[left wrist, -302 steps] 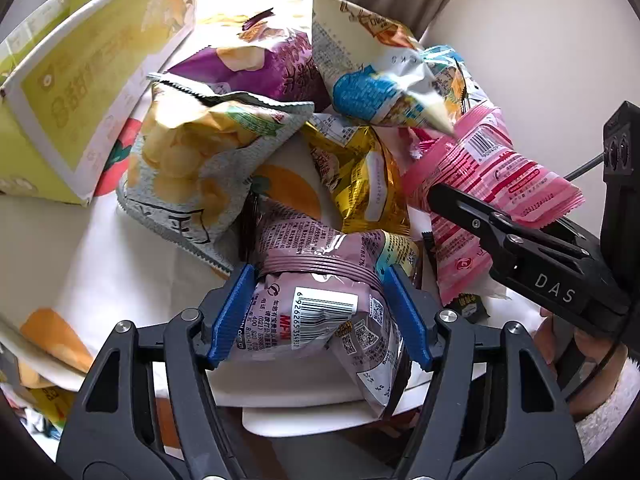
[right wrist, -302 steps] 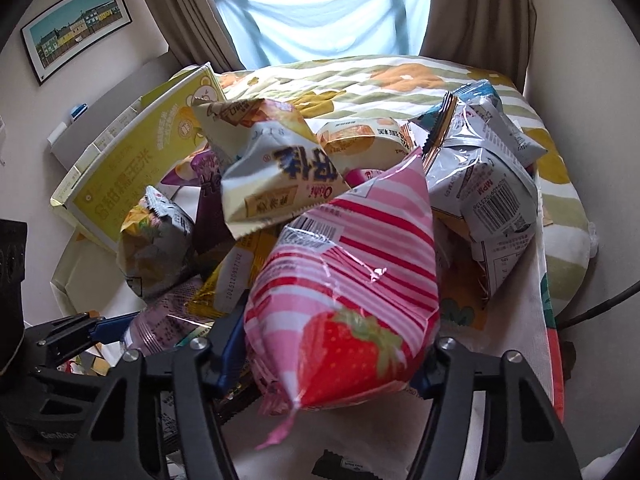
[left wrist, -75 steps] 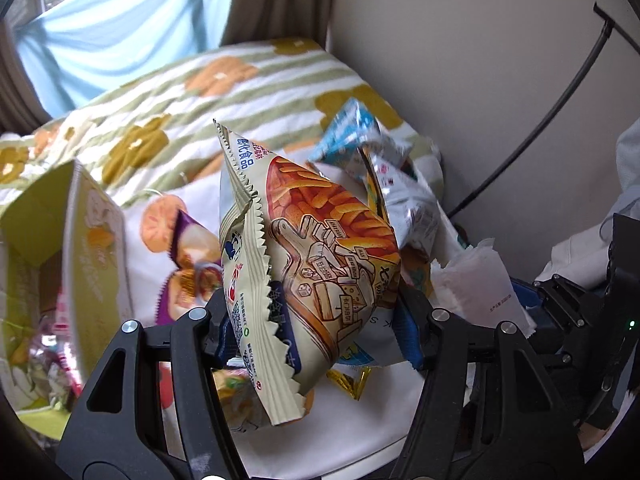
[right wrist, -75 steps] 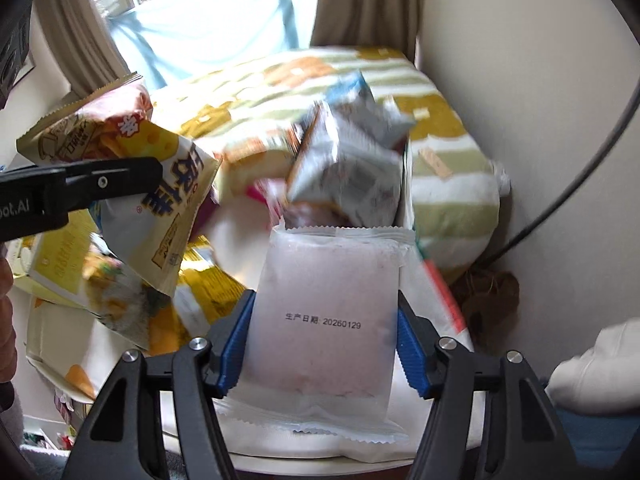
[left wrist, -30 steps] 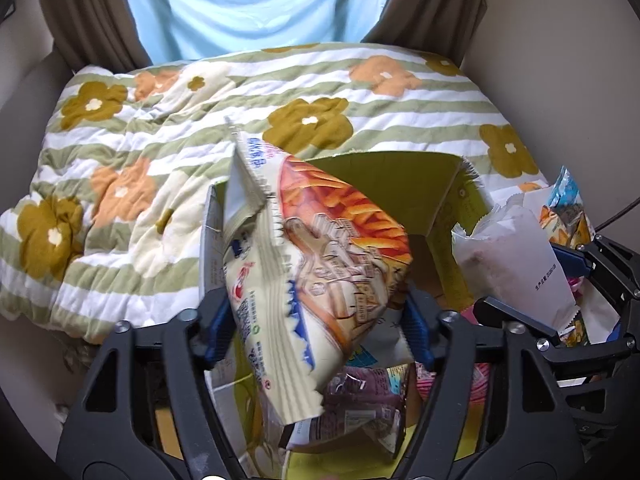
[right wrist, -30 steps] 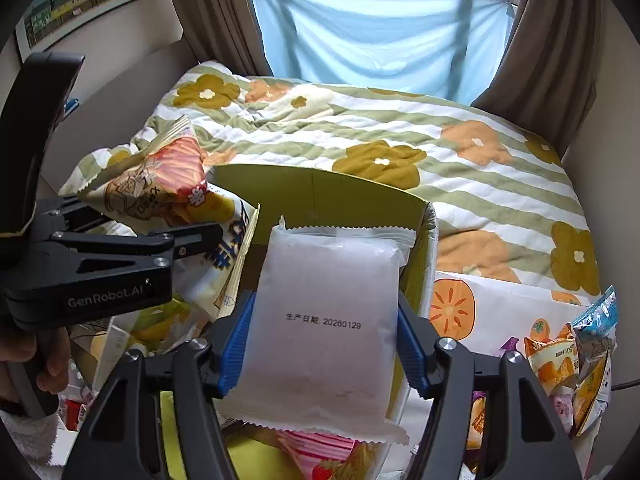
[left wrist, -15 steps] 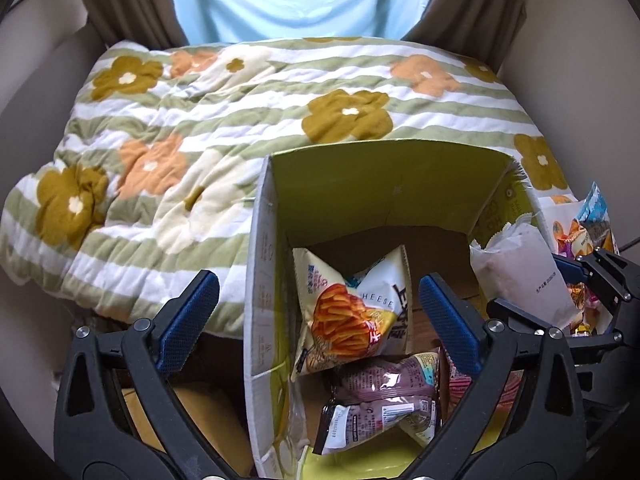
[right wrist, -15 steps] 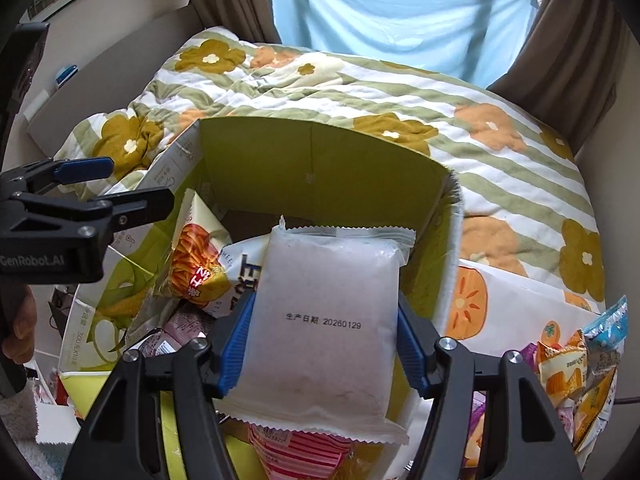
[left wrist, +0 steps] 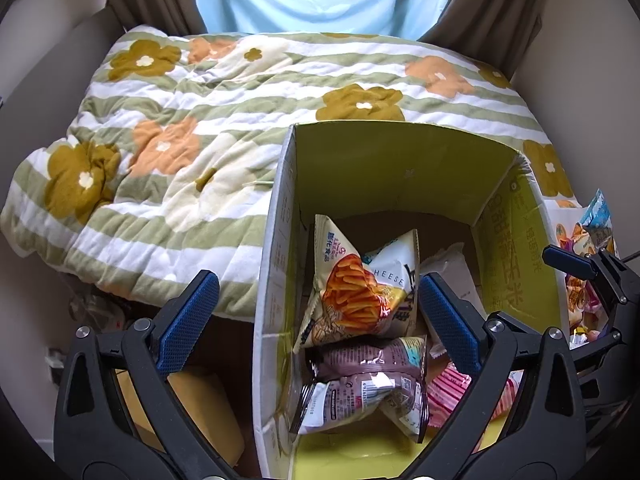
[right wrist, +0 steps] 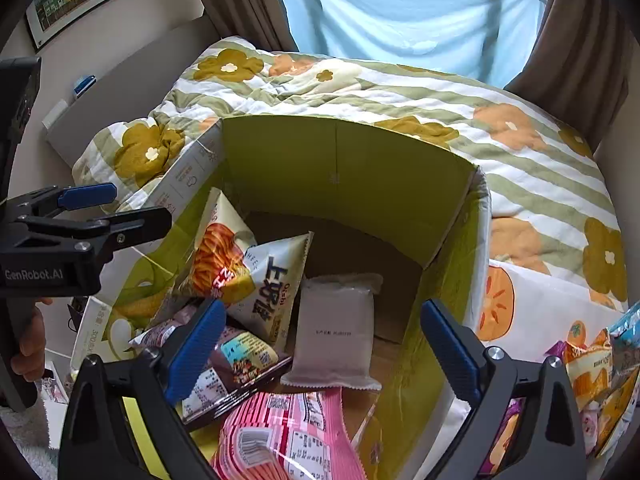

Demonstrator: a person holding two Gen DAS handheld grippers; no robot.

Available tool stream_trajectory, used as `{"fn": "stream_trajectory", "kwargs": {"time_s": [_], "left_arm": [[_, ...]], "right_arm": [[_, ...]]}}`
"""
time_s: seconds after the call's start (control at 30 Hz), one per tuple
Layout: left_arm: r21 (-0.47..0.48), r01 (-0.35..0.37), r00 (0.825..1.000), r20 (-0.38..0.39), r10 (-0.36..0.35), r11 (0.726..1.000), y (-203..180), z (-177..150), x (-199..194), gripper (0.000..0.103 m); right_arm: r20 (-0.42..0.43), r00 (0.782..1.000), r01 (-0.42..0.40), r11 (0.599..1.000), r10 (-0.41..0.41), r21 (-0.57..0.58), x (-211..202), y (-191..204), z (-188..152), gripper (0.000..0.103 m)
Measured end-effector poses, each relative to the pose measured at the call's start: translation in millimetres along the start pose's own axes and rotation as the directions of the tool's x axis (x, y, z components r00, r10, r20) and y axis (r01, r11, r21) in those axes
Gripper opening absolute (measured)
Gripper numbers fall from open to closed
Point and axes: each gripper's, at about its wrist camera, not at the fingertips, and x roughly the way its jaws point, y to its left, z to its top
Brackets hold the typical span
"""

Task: Organize snacks
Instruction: 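Lift the potato-stick bag with the left tool while the right tool carries the white packet into the box, then return both tools to the snack pile over the bed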

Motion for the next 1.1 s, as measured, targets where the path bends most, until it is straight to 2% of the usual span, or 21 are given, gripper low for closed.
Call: {"fn": "stream_trajectory", "kwargs": {"time_s": [0.37, 0.6, 0.8, 1.1], "left_arm": [[0.009, 0.002, 0.997, 0.078, -0.002, 1.000, -8, -16, -47, 0.100], [0.053, 0.065, 0.990, 0.120, -0.071, 0.996, -24, -28, -76, 0.100], [0.132, 0.162, 0.972, 0.148, -0.182, 0.978, -59, -40, -94, 0.100], [0.238, 0.255, 0.943, 0.154, -0.295, 0.937, -147, -63, -119, 0.100]], "right_arm": [[0.096, 0.995, 0.019, 1.000, -0.019, -0.001, -50, 8, -7, 0.097], [0.120, 0.992, 0.032, 0.998, -0.038, 0.047, -82, 10, -25, 0.097], [0.141, 0.981, 0.116, 0.986, -0.133, 0.119, -122, -8, -54, 0.097], [0.144, 0.957, 0.215, 0.950, -0.251, 0.226, -176, -69, -104, 0.097]]}}
